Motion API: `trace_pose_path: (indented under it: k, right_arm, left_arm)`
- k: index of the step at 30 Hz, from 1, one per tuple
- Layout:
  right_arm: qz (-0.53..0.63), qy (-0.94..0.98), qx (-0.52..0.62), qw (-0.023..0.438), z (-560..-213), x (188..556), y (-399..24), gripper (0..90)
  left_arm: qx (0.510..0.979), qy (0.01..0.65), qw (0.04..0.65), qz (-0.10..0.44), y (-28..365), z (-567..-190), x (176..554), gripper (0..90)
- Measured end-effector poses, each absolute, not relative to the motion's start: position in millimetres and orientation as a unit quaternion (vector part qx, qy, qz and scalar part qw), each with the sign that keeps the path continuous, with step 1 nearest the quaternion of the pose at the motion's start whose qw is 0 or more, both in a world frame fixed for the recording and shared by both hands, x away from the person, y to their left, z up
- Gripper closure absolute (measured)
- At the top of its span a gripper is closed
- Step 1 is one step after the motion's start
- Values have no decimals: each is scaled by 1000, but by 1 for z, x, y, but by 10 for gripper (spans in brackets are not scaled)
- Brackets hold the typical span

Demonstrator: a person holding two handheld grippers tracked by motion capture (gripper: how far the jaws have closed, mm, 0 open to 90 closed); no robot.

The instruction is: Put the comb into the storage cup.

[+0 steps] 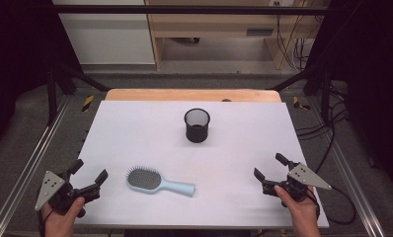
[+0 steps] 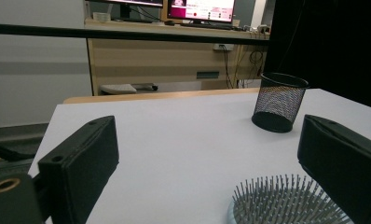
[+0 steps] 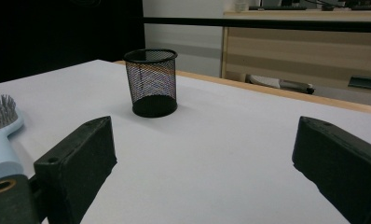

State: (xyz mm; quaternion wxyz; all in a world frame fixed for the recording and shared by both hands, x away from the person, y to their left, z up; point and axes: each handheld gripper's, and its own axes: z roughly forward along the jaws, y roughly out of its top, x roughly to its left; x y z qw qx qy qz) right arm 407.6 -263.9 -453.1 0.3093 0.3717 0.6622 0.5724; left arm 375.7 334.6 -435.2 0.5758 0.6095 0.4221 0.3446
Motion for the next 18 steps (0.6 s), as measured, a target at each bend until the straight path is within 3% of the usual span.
trace_pose_path:
  k: [10,13,18]
  right_arm:
    - [563,662,383,314,-454,409,-265,61]
    - [559,663,386,316,-454,410,-266,62]
    - [558,661,390,316,-454,409,-267,64]
  left_arm:
    - [631,430,551,337,325,-439,381,55]
    - [644,433,535,333,319,-441,384,97]
    - [658,429,520,335,314,-441,385,241]
